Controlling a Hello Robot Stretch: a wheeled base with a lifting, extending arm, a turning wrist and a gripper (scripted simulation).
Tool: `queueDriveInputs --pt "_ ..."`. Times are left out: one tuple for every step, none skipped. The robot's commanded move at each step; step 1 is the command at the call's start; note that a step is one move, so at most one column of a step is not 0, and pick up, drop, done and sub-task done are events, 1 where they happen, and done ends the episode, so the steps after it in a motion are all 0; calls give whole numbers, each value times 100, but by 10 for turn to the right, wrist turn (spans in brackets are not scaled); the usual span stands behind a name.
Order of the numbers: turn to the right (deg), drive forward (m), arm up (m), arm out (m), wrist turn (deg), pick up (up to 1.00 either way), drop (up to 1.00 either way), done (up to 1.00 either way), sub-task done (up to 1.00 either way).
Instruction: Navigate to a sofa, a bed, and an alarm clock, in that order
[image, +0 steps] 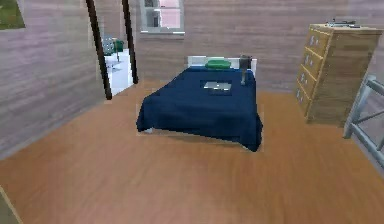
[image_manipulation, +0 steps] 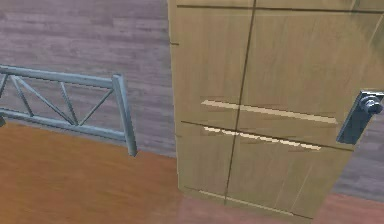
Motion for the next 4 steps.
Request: queueDriveInputs --pt "-30 0 0 0 0 0 0 0 0" --pt "0 65 0 0 0 0 0 0 0" --pt "-240 0 0 0 0 0 0 0 0" --pt "0 50 0 0 0 0 0 0 0"
